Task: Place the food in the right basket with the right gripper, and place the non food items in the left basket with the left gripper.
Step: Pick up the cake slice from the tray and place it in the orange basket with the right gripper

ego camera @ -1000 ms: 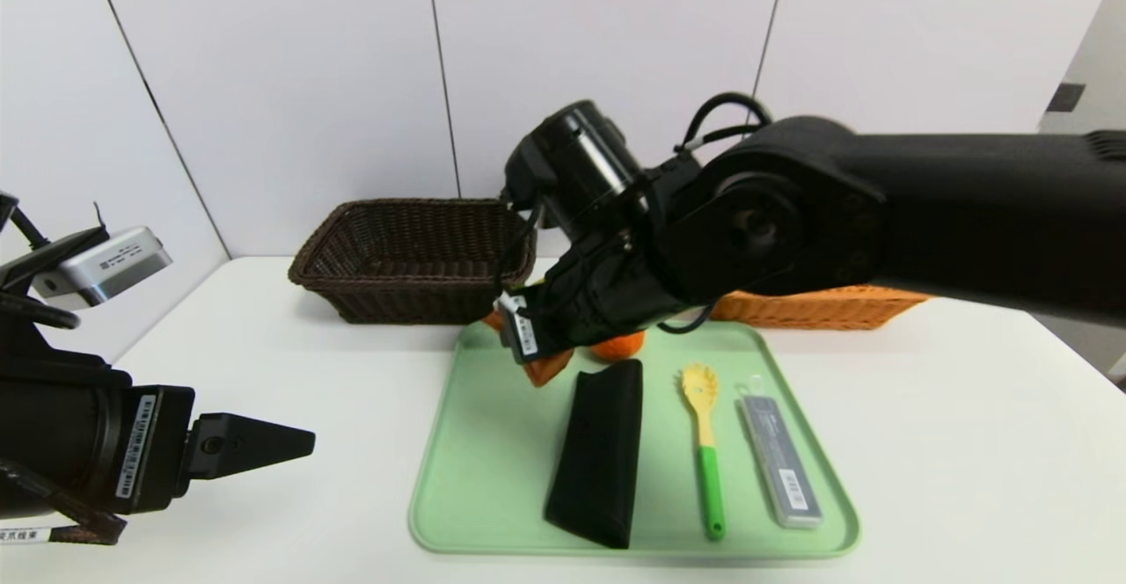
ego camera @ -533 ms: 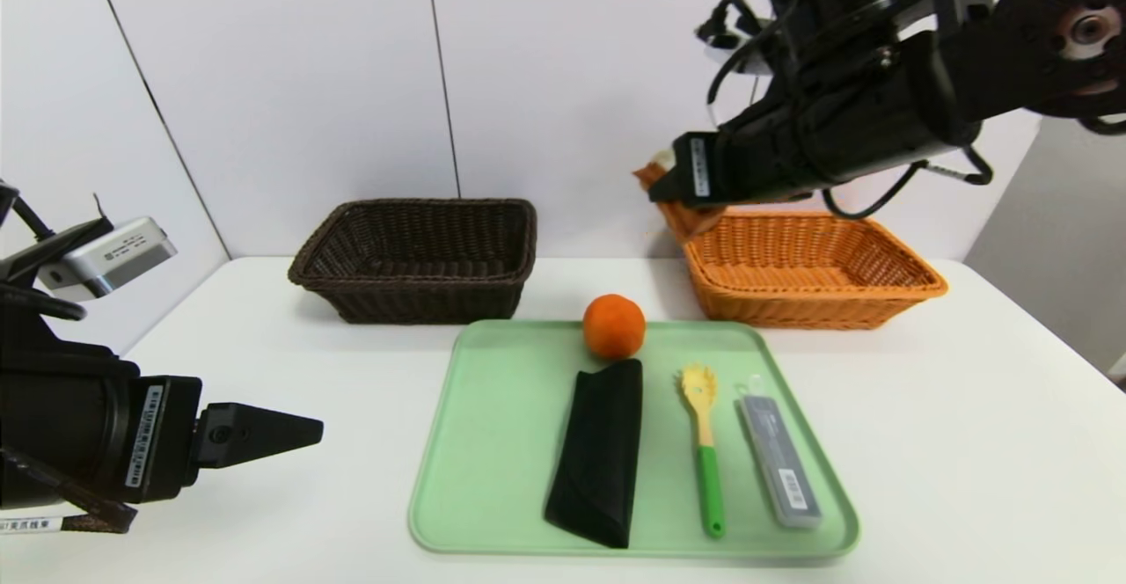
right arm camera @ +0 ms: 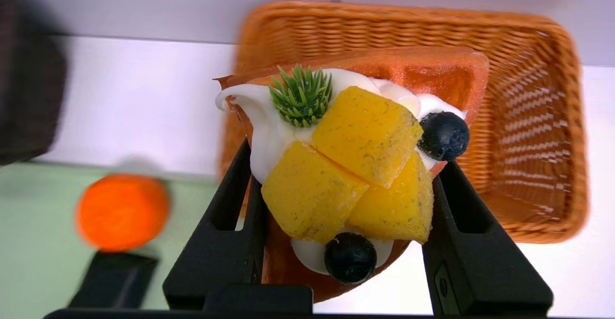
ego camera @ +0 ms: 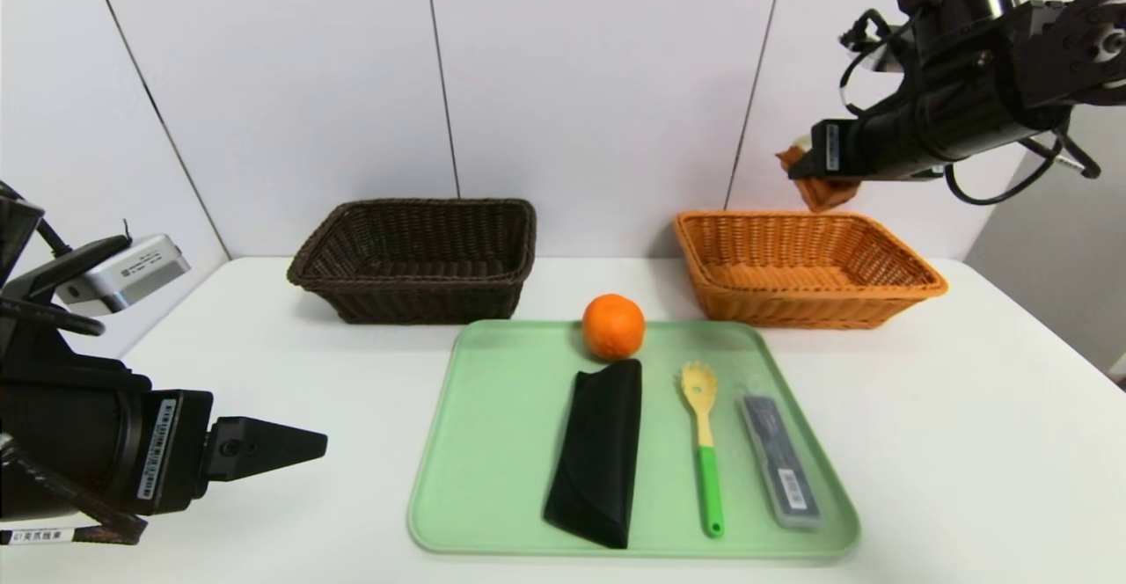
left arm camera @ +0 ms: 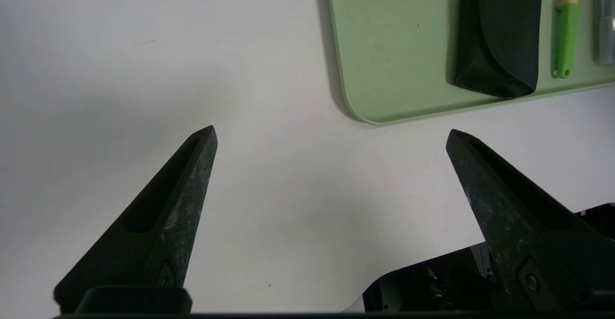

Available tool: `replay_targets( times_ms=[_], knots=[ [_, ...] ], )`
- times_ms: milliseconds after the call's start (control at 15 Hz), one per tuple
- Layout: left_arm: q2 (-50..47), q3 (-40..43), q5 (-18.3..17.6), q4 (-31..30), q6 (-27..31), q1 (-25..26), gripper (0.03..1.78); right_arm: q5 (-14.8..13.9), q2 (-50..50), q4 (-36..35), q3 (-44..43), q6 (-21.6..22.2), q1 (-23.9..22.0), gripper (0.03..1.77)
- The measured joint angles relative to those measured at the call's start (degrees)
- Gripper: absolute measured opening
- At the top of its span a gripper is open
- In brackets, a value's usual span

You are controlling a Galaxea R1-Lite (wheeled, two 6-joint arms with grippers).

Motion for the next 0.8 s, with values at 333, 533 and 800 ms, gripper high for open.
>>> replay_targets(
  times_ms=[333,533,800],
  knots=[
    [0.6,0.0,0.1,0.0,0.0,0.0,1.69,0.7,7.8,-3.6,-0.1,0.2,-5.7,0.87],
    [0.7,-0.2,0.1,0.0,0.0,0.0,1.69,0.5,13.6,-8.3,-0.3,-0.1,-8.1,0.87],
    [0.9,0.2,0.1,0.0,-0.1,0.0,1.69,0.1,20.0,-14.0,-0.7,-0.2,-9.4,0.87]
  ],
)
